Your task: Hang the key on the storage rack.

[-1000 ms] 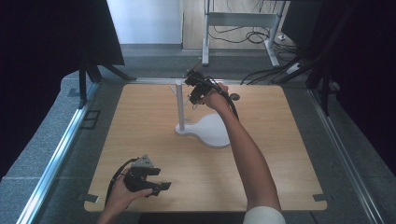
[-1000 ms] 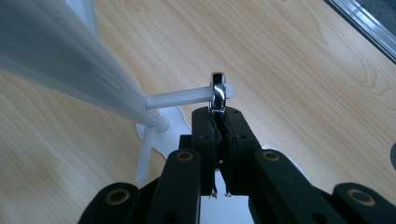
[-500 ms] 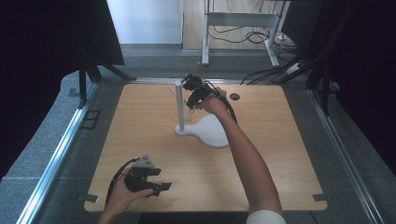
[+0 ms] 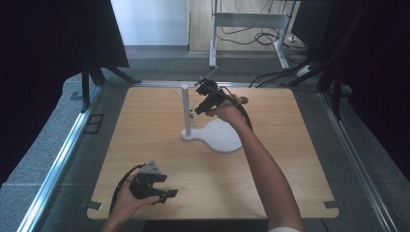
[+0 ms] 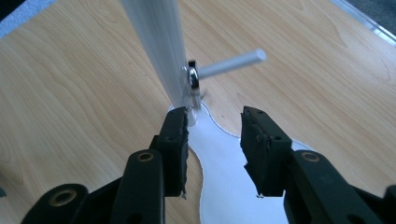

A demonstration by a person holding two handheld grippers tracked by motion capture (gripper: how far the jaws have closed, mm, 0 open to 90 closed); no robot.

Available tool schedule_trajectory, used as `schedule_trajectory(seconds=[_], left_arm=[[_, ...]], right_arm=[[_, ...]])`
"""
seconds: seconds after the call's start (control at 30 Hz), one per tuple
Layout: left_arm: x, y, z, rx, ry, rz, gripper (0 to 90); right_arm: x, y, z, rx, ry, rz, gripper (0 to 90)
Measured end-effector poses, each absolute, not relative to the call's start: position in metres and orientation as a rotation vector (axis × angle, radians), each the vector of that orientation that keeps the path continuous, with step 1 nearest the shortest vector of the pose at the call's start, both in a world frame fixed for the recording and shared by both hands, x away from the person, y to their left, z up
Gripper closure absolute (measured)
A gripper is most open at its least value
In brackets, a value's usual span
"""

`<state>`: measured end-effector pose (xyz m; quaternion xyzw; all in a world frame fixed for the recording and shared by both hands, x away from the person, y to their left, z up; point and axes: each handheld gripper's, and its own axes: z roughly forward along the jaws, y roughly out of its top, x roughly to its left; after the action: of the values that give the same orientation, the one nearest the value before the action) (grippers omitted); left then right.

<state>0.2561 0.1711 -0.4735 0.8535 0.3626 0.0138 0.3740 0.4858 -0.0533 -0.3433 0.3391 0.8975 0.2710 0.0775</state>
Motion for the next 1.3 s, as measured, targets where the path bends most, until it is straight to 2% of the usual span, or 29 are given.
schedule_trajectory(seconds=[0.37,0.83,1.1,1.3], left_arm=[[0.257,0.168,-0.476,2.209,0.928,0.040,26.3],[0.256,0.159,-0.480,2.241,0.924,0.038,26.3],[0.257,0.159,-0.482,2.249,0.938,0.038,26.3],[0.258,0.160,-0.483,2.249,0.944,0.041,26.3]], right_arm=[[0.452,-0.100,-0.351,1.028,2.644,0.909,55.7],[0.385,-0.177,-0.398,1.064,2.573,1.028,52.1],[0.362,-0.197,-0.437,1.101,2.567,1.002,50.9],[0.354,-0.201,-0.444,1.095,2.526,1.054,47.5]])
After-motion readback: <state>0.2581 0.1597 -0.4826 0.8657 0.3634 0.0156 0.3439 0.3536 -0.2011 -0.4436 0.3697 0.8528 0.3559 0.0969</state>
